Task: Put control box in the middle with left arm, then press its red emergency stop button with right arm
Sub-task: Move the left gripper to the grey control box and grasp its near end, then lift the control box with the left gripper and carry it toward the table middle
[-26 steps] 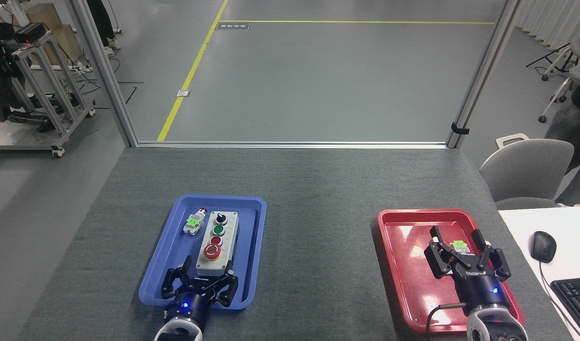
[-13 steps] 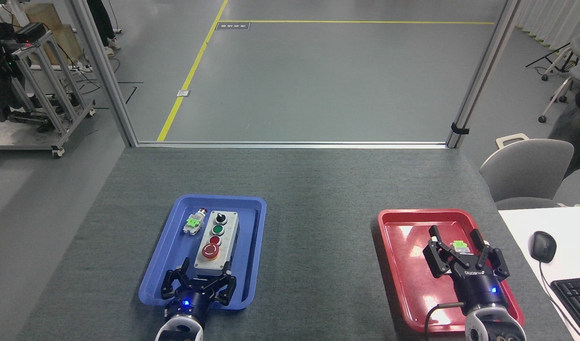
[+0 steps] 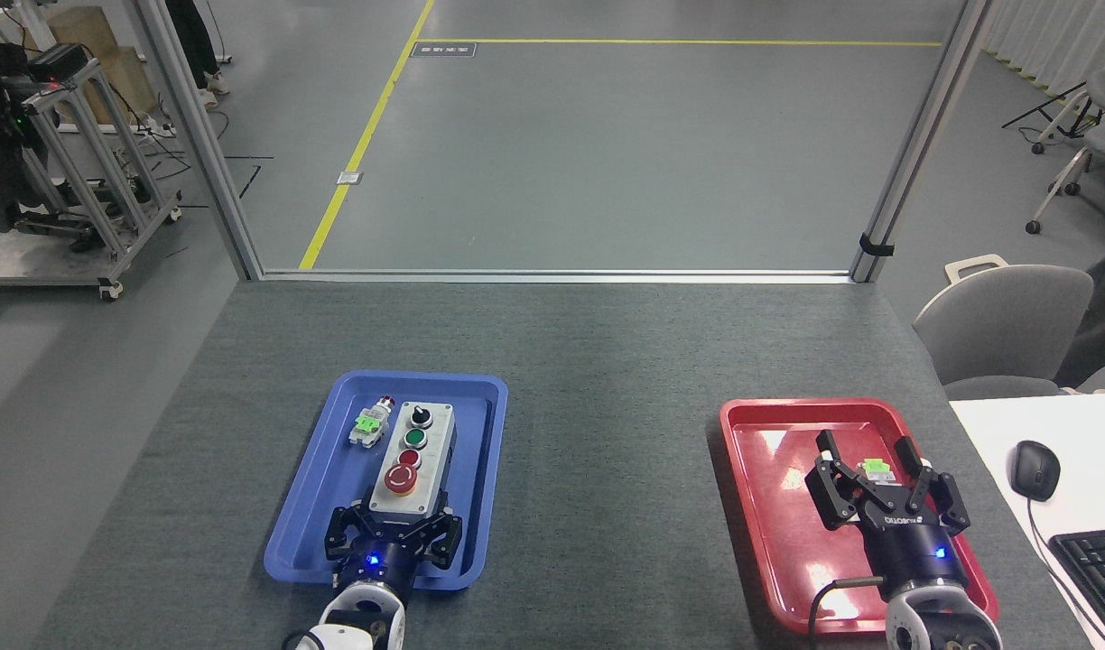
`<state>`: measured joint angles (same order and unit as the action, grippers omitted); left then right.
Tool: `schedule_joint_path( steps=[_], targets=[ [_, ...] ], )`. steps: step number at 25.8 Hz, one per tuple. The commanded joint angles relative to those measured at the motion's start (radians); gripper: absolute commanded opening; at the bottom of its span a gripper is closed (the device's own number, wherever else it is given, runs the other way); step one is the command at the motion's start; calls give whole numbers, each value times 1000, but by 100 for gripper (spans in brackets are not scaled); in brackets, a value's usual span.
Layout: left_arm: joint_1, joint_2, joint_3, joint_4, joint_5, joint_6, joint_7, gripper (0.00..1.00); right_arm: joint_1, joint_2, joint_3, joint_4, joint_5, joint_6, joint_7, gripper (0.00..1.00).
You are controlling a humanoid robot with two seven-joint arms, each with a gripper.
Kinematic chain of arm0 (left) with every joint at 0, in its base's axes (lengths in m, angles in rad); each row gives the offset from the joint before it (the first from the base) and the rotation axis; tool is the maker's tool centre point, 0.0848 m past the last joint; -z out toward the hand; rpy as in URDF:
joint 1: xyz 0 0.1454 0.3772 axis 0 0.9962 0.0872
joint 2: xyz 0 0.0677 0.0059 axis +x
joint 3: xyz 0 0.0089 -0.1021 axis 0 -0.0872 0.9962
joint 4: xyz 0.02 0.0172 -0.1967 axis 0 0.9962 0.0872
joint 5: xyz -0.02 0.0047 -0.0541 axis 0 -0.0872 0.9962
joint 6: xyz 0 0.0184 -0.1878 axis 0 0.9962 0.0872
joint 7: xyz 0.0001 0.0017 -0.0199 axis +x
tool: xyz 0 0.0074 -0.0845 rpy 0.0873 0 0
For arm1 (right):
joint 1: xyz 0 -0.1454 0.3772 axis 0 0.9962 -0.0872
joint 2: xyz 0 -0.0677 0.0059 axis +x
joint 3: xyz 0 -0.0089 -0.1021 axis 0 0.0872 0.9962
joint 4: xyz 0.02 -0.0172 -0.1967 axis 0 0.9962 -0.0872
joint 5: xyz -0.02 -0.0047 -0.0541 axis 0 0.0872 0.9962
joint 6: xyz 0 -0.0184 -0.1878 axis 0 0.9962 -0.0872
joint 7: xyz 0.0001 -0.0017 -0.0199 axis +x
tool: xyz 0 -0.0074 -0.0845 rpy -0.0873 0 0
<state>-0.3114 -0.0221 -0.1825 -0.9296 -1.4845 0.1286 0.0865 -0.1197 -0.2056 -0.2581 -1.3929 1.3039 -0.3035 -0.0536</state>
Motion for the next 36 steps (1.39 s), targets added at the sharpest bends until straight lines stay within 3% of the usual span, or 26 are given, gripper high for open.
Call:
schedule_joint_path(
  steps=[1, 8, 13, 15, 16, 17, 22, 26, 29, 32, 36],
  targets=[
    [-23, -16, 0, 35, 4, -4, 7, 99, 2, 0, -1, 0, 0, 3, 0, 99],
    [-43, -15, 0, 35, -3, -1, 9, 96, 3, -3, 3, 0, 0, -5, 0, 99],
    [-51, -1, -5, 37, -7, -1, 2, 59, 5, -3, 7, 0, 2, -9, 0, 99],
    [-51, 1, -3, 34, -5, -1, 1, 31, 5, -5, 7, 0, 2, -8, 0, 99],
    [-51, 2, -3, 31, -5, -4, 2, 10, 5, -5, 5, 0, 2, -3, 0, 99],
    [-48, 4, -5, 26, -5, -15, 4, 0, 5, -5, 7, 0, 2, -2, 0, 99],
    [-41, 30, -3, -29, 1, -17, 18, 0, 5, -6, 7, 0, 2, 0, 0, 99],
    [41, 96, 3, -206, 13, -70, 18, 0, 5, -8, 7, 0, 2, -2, 0, 99],
    [113, 108, 6, -339, 13, -96, 18, 0, 5, -9, 7, 0, 2, -2, 0, 99],
    [140, 90, -9, -428, 12, -96, 12, 0, 5, -9, 7, 0, 2, -3, 0, 99],
    [113, -15, -110, -422, -3, -81, -2, 0, 5, -8, 5, 2, 2, 0, 0, 99]
  ],
)
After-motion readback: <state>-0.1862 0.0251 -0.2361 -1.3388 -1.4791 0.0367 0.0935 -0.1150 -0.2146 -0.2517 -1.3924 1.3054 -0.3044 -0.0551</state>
